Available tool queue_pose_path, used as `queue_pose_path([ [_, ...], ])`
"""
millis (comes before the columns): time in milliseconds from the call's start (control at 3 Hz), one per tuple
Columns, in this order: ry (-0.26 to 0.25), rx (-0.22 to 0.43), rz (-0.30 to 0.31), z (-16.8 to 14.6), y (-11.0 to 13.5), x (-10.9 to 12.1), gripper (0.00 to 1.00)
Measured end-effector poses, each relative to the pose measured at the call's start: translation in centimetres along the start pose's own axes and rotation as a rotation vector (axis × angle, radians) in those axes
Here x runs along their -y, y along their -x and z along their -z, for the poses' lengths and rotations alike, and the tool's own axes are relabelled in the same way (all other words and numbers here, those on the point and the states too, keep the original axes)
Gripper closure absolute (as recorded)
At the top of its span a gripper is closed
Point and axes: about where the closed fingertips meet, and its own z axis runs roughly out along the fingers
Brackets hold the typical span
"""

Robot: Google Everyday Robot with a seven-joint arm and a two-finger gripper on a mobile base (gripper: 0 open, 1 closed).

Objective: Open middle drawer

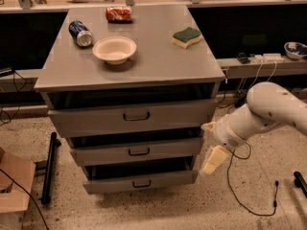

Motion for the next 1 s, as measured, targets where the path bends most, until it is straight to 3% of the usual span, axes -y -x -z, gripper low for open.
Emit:
queue_pose_path([
  [667, -0.018, 0.031, -0.115, -11.3, -2.1, 2.8, 0.00],
  [1000, -0.051, 0.041, -0.116, -15.3, -2.4, 5.2, 0.00],
])
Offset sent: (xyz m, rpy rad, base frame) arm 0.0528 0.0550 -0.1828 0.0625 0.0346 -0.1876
